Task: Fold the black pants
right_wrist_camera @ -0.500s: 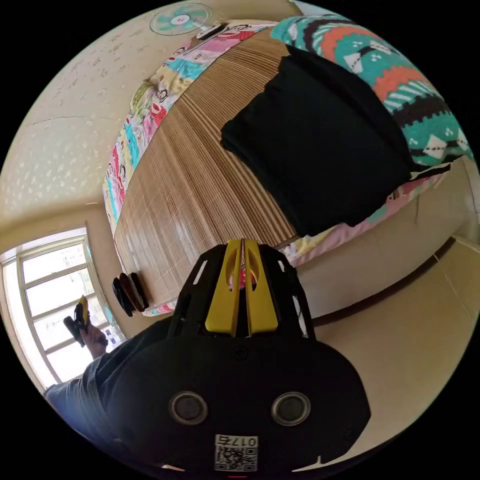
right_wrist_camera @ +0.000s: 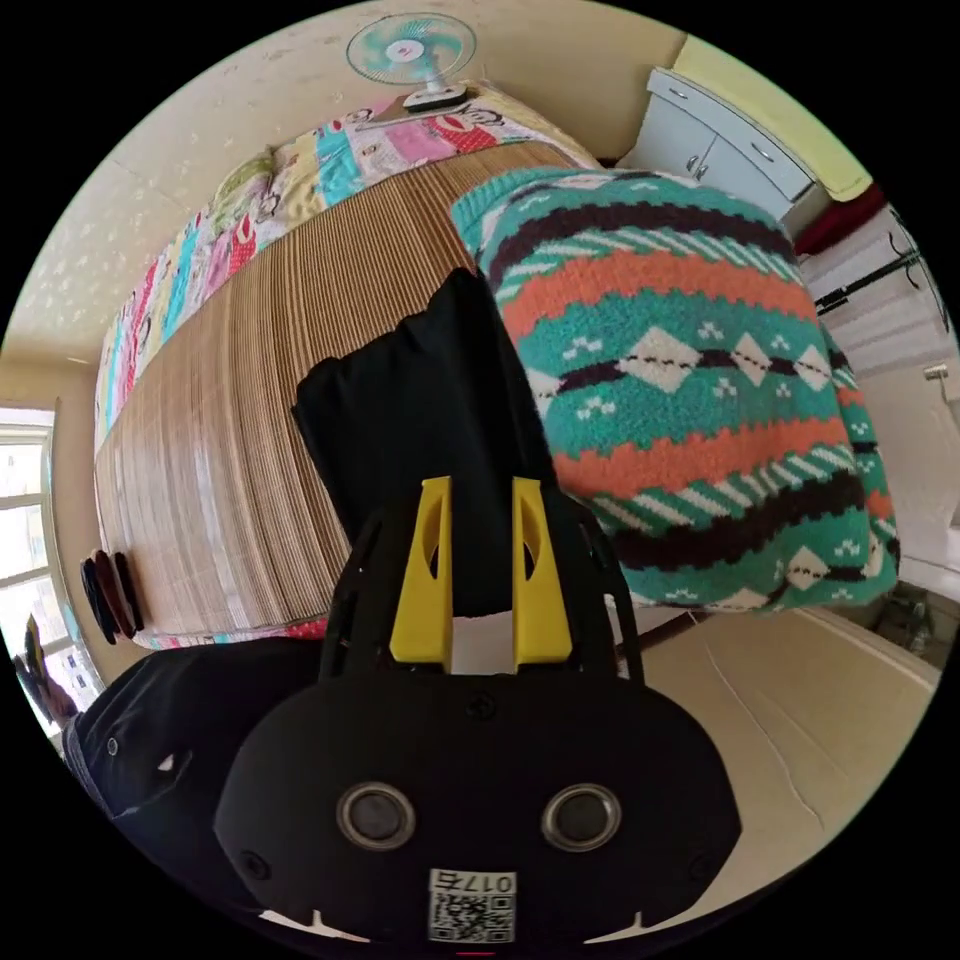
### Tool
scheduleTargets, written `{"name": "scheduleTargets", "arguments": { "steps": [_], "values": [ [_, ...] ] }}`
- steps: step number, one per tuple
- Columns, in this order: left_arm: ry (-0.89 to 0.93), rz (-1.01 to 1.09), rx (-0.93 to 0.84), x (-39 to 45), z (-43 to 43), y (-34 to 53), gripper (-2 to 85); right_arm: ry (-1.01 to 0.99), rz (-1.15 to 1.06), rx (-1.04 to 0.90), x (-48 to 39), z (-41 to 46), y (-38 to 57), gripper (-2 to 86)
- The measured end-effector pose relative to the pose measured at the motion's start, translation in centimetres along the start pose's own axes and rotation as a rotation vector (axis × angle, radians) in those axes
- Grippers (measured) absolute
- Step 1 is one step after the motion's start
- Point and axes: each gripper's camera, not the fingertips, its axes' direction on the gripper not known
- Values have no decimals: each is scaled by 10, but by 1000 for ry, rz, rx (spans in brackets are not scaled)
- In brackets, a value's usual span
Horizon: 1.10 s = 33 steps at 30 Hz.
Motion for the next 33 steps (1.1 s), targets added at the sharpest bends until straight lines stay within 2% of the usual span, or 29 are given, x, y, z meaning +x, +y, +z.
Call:
{"name": "scheduleTargets", "arguments": {
  "steps": [3,7,11,14,16,19,22,24,26,28,30,33],
  "values": [
    [42,-38,54,-14,-1,-2,-10,214,-104,-90,-20,15,0,89],
    [69,-54,91,-27,-1,-10,-10,202,-61,-130,-22,-3,0,76],
    [148,-118,122,-52,4,-20,-10,8,-19,-153,-8,-34,3,44],
    [276,-186,152,-76,11,-25,-10,-363,-14,-103,6,-72,12,37],
    [363,-223,175,-89,15,-28,-10,-662,-62,30,-3,-109,24,34],
    [438,-283,154,-104,28,-33,-10,-896,-73,139,-39,-140,35,31],
    [410,-283,101,-108,39,-40,-10,-1007,-197,139,-103,-151,38,28],
    [403,-290,62,-114,49,-45,-10,-1062,-314,21,-150,-142,37,26],
    [412,-299,39,-122,56,-47,-10,-992,-466,-183,-206,-127,42,21],
    [411,-319,33,-131,59,-47,-10,-835,-696,-339,-265,-115,62,15],
    [417,-340,55,-143,56,-45,-10,-809,-657,-368,-272,-110,62,13],
    [427,-365,80,-158,52,-43,-10,-921,-408,-300,-236,-105,41,17]
  ]
}}
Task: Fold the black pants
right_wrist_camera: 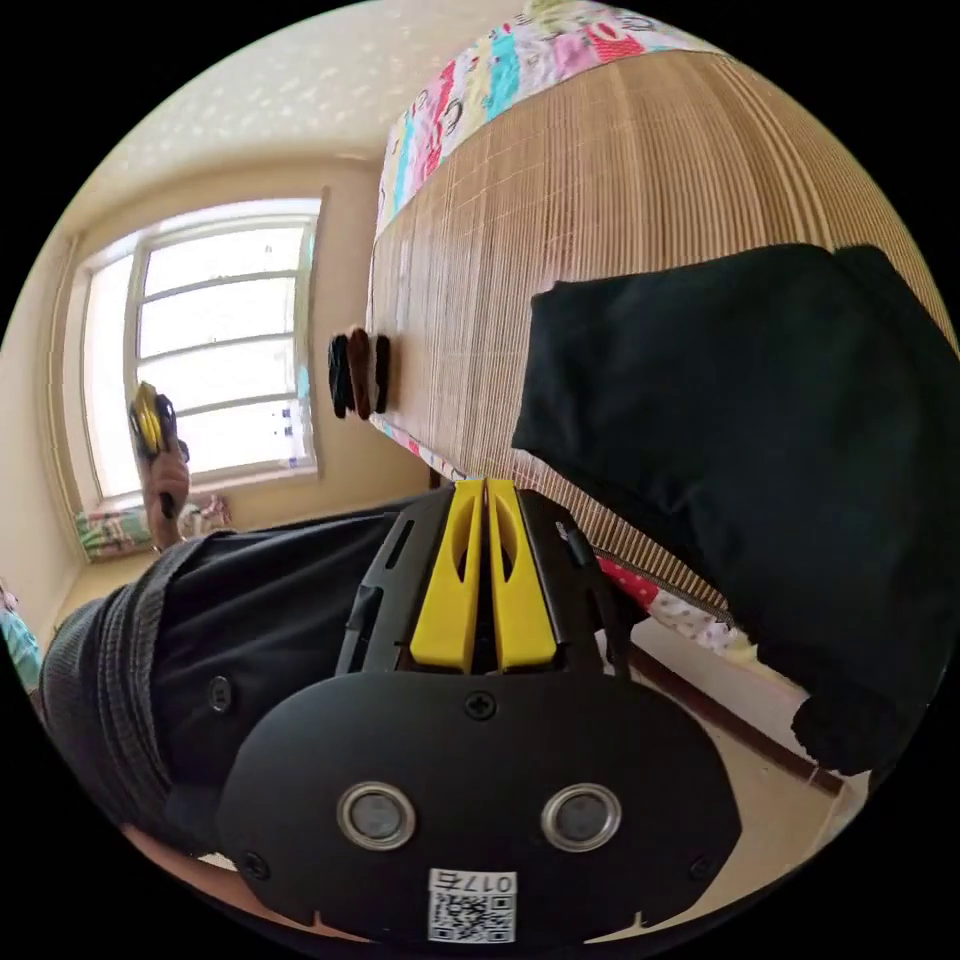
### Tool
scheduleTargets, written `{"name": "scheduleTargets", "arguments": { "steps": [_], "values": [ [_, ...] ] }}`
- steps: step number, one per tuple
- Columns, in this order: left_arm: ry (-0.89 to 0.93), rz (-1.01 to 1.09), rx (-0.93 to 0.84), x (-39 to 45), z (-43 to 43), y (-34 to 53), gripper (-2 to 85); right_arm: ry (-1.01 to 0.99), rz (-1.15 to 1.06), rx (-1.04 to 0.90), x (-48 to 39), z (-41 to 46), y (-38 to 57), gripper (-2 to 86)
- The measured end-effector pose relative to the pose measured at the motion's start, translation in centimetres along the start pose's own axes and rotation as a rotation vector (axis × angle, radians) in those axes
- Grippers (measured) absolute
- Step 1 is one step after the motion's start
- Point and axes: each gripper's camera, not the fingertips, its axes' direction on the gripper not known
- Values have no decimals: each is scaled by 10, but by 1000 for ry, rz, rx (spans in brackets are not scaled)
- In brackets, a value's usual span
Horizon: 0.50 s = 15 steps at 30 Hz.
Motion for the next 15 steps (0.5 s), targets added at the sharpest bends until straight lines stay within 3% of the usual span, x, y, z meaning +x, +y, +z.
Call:
{"name": "scheduleTargets", "arguments": {
  "steps": [4,7,10,15],
  "values": [
    [-4,-30,17,-15,-5,-4,-10,-7,436,201,71,-50,14,48],
    [18,-44,18,-23,-1,-8,-10,12,628,306,108,-73,36,80],
    [37,-42,14,-27,7,-11,-10,104,768,429,126,-92,67,79],
    [10,-57,-9,-33,27,-17,-10,44,816,587,130,-68,94,69]
  ]
}}
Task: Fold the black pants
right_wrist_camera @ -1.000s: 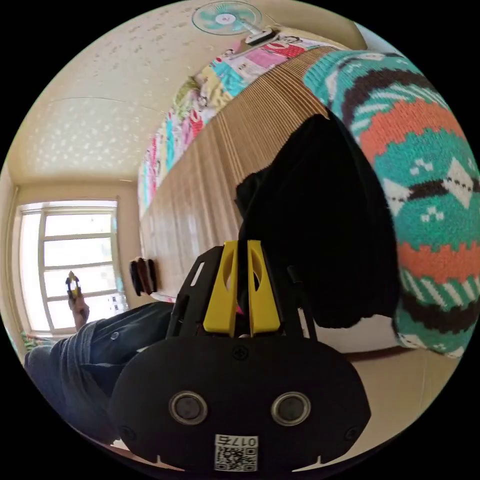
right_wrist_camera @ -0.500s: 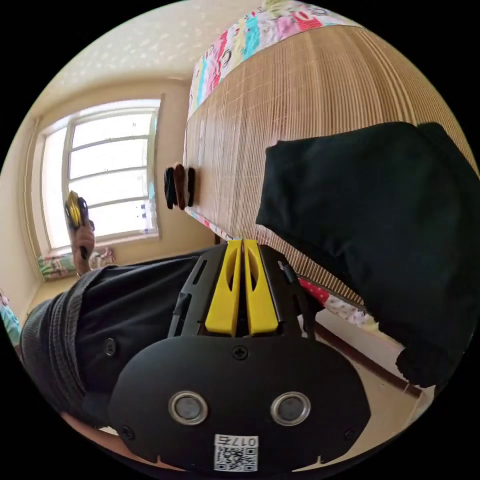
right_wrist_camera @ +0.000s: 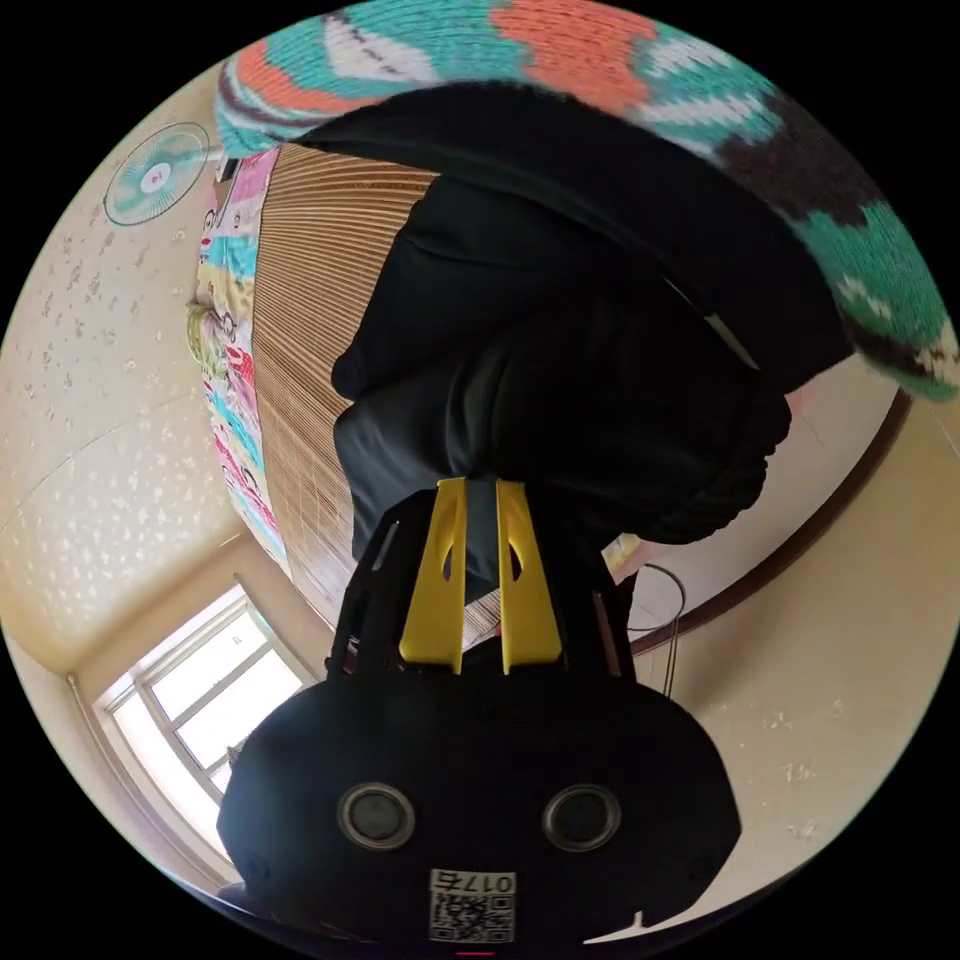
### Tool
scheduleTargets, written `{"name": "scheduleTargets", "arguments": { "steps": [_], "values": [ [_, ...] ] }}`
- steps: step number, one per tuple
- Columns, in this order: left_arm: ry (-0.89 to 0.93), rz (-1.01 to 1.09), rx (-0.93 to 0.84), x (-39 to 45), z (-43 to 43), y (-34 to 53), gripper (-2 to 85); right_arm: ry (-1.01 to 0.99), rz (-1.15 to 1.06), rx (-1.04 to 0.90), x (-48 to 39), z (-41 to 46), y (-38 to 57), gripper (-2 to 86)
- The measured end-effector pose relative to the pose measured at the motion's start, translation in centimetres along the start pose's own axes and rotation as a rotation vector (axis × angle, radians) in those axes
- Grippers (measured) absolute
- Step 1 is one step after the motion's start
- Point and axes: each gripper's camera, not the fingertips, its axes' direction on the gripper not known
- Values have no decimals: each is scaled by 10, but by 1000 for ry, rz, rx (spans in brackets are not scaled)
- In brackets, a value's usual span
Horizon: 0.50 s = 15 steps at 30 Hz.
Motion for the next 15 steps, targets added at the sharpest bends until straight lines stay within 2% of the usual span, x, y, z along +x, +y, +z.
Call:
{"name": "scheduleTargets", "arguments": {
  "steps": [2,7,9,12,13,15],
  "values": [
    [14,4,-11,1,8,-2,-10,35,-37,59,-7,2,19,81],
    [17,21,-8,4,25,-5,-10,289,-64,330,-9,-14,67,119],
    [30,15,-19,2,36,-6,-10,219,-87,230,8,1,56,136],
    [42,15,-53,-1,55,-10,-10,-55,-114,-7,44,50,29,154],
    [45,15,-61,-2,60,-11,-10,-157,-173,-15,51,61,27,145],
    [57,22,-101,-1,78,-12,-10,-149,-165,62,56,68,35,90]
  ]
}}
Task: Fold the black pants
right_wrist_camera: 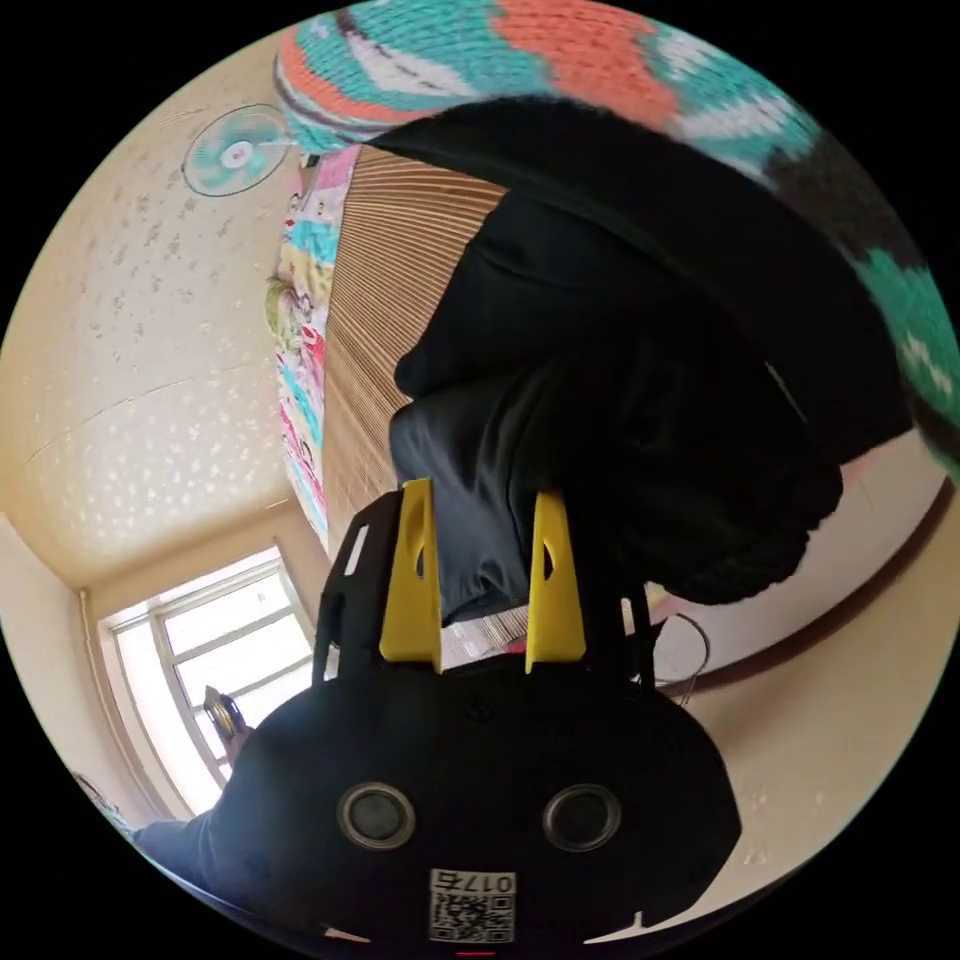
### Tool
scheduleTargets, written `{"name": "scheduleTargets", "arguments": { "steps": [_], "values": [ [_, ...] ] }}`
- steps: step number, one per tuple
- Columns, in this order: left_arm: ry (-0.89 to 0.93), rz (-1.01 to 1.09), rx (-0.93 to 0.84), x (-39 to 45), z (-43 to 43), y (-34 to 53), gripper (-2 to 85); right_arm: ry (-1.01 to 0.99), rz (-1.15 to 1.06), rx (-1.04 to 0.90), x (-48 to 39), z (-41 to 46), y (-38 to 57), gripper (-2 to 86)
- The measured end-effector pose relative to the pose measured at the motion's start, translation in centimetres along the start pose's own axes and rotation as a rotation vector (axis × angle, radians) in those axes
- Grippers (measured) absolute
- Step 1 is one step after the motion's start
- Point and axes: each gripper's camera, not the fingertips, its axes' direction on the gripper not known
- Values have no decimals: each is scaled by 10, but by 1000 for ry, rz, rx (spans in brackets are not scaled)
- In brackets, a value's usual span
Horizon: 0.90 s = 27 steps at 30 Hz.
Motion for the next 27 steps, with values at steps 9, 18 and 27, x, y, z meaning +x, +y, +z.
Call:
{"name": "scheduleTargets", "arguments": {
  "steps": [9,18,27],
  "values": [
    [-176,299,-222,46,65,6,39,-558,-655,-121,-104,-2,116,11],
    [-142,489,-42,95,19,-1,109,-1023,-1453,-272,-228,-60,278,13],
    [158,498,40,83,-114,11,122,-1269,-1833,-207,-250,-91,357,15]
  ]
}}
